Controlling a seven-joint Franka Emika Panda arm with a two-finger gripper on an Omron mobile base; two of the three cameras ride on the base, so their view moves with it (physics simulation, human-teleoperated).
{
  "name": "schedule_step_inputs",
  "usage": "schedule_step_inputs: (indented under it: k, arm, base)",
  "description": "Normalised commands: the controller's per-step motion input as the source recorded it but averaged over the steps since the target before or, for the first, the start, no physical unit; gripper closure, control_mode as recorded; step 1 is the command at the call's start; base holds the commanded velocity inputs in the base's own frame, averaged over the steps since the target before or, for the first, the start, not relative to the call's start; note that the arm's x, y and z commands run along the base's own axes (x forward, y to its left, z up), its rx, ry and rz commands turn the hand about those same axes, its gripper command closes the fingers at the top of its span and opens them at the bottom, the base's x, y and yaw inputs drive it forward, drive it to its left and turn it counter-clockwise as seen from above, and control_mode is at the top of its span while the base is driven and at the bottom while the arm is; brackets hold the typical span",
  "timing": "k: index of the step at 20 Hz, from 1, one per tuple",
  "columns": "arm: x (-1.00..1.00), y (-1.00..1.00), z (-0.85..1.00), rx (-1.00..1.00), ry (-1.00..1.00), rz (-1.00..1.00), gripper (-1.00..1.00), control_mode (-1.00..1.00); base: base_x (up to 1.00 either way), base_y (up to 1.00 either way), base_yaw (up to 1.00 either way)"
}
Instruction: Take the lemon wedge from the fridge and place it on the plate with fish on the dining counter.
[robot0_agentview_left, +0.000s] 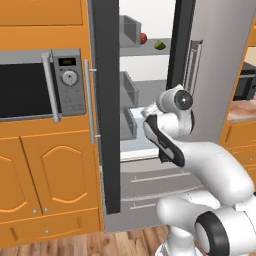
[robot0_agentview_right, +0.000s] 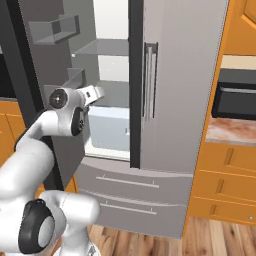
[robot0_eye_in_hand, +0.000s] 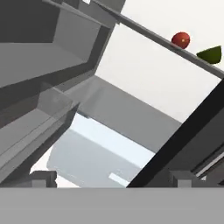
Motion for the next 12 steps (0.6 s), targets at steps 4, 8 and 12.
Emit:
schedule_step_inputs:
  k: [4, 8, 12]
  arm:
    - [-0.80, -0.69, 0.98, 0.10, -0.19, -0.20, -1.00, -1.00]
    - [-0.83, -1.00, 0.93, 0.23, -0.16, -0.19, -1.00, -1.00]
    - [-0.42, -1.00, 0.56, 0.22, -0.08, -0.07, -1.00, -1.00]
  base:
    - [0.00, 0.00, 0.00]
    - [0.00, 0.00, 0.00]
    - [0.00, 0.00, 0.00]
